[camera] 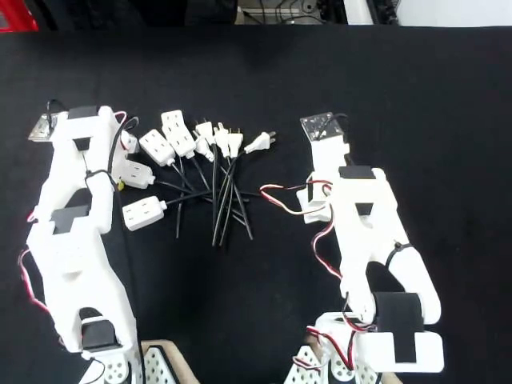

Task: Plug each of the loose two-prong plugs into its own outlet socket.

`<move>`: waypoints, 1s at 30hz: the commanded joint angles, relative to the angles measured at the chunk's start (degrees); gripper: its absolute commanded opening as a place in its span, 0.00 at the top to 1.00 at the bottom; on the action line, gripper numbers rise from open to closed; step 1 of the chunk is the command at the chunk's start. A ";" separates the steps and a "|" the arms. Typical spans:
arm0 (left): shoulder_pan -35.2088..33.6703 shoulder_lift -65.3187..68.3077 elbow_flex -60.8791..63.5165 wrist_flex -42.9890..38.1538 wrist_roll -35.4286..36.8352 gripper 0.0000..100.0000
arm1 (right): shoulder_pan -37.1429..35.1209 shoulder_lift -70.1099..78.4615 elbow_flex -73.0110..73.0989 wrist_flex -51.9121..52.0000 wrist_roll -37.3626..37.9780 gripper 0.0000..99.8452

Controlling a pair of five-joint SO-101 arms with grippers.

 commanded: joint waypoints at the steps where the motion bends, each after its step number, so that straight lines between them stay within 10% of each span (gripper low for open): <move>1: -1.54 3.25 -6.20 0.35 -0.62 0.72 | 0.62 -0.40 -2.59 0.53 0.26 0.99; 10: -1.63 5.36 -10.15 0.62 -17.93 0.98 | 0.53 -0.40 -2.59 0.53 0.18 0.99; 30: -1.36 5.36 -71.78 29.10 -42.81 0.97 | 0.53 -0.40 -2.51 0.53 0.18 0.99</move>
